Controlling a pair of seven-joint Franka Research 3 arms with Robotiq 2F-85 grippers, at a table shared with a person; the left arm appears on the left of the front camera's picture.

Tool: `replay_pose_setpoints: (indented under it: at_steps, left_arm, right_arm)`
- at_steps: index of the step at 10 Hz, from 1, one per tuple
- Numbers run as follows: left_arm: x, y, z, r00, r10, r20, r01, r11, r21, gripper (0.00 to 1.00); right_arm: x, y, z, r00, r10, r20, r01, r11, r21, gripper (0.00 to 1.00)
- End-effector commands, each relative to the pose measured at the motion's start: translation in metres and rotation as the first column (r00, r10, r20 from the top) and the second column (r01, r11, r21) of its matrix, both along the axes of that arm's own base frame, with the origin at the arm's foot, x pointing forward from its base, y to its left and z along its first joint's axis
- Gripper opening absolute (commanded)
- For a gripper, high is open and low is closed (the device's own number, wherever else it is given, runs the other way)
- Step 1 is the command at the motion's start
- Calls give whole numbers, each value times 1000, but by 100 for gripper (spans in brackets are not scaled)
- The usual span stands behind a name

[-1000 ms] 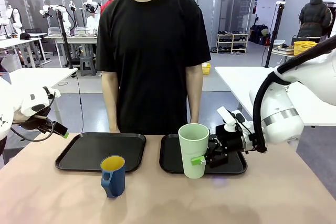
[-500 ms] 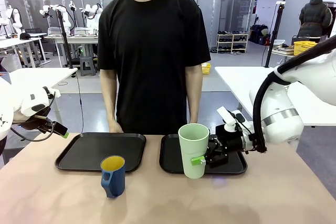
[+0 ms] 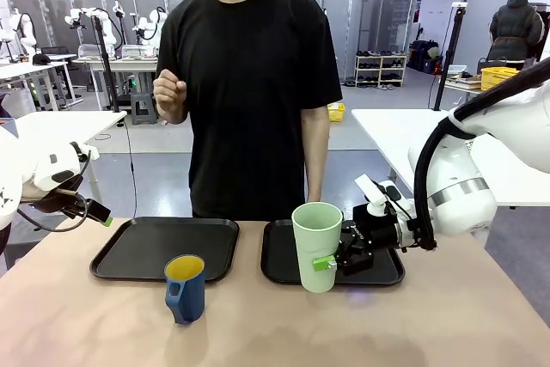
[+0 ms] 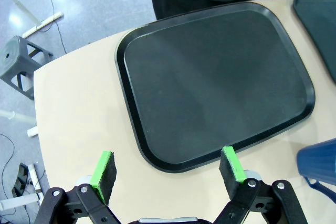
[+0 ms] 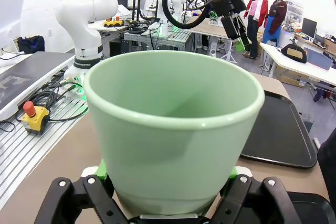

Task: Sort and store the cups by type.
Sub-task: Place the picked Reusable plastic cup into the Flat Tray indicated by the person.

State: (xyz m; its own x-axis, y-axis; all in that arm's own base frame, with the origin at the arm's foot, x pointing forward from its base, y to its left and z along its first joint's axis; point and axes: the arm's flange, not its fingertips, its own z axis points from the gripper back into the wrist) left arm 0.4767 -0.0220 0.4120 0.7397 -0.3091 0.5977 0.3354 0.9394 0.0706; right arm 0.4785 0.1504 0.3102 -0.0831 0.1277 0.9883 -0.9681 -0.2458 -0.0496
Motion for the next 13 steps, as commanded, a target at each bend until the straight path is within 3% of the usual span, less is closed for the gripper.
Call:
replay_pose_setpoints:
  at_steps: [1, 11, 12, 13]
  left_arm:
    - [-1, 0, 2, 1000, -1, 4, 1, 1000, -4, 100]
    - [-1, 0, 2, 1000, -1, 4, 1, 1000, -4, 100]
    - [-1, 0, 2, 1000, -1, 4, 1, 1000, -4, 100]
    - [-1, 0, 2, 1000, -1, 4, 1, 1000, -4, 100]
  right_arm:
    - [2, 1, 2, 1000, 6, 2, -6, 1000, 8, 45]
    - [2, 1, 2, 1000, 6, 2, -6, 1000, 8, 45]
    - [0, 0, 0, 1000, 0, 0, 0, 1000, 0, 86]
    - [3, 7, 0, 1000, -17, 19, 17, 1000, 9, 86]
